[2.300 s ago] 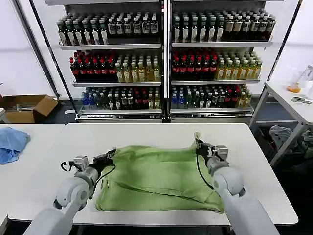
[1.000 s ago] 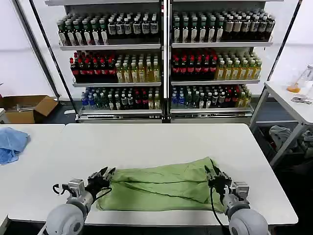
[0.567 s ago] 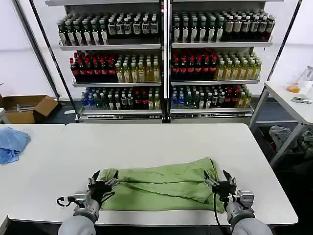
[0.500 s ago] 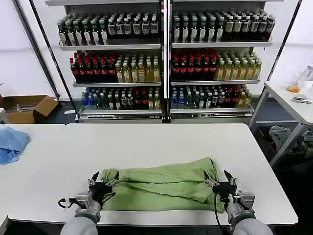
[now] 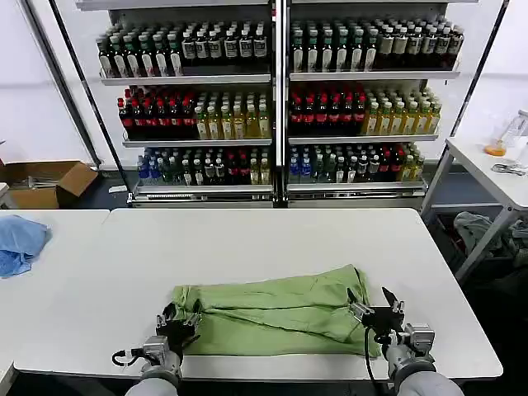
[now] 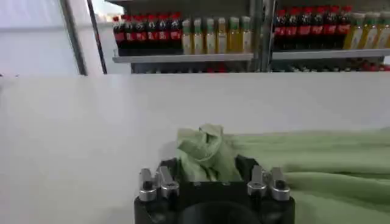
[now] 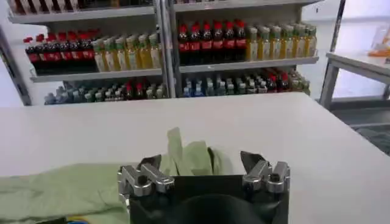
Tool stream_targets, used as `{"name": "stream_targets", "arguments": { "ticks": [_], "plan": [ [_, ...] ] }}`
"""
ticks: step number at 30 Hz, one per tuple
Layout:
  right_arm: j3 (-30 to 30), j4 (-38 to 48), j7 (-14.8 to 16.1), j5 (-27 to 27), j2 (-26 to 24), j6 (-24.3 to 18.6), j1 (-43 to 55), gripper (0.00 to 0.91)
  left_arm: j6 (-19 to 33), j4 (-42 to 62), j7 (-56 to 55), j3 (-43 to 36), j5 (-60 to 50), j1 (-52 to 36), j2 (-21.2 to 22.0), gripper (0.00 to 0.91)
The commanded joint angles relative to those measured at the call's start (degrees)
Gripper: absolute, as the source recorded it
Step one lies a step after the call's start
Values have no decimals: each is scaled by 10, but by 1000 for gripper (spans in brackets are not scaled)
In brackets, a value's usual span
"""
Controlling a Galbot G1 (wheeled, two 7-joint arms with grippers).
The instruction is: Fold and organize the clothes.
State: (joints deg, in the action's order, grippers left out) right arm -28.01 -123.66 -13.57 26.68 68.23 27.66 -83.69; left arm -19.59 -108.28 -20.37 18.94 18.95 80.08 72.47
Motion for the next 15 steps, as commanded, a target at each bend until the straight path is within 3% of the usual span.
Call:
{"name": "stream_targets", "arguments": {
  "ticks": [1, 8, 15],
  "plan": [
    [-4, -2, 0, 1, 0, -1, -4, 907, 2, 17, -4, 0, 0, 5, 17, 30],
    [-6, -3, -1, 4, 0, -3, -2, 907, 25, 21, 14, 31, 36, -5, -23, 20],
    [-12, -5, -1, 15, -7, -6, 0, 907, 27, 32, 27, 120, 91, -20, -122, 20]
  ]
}}
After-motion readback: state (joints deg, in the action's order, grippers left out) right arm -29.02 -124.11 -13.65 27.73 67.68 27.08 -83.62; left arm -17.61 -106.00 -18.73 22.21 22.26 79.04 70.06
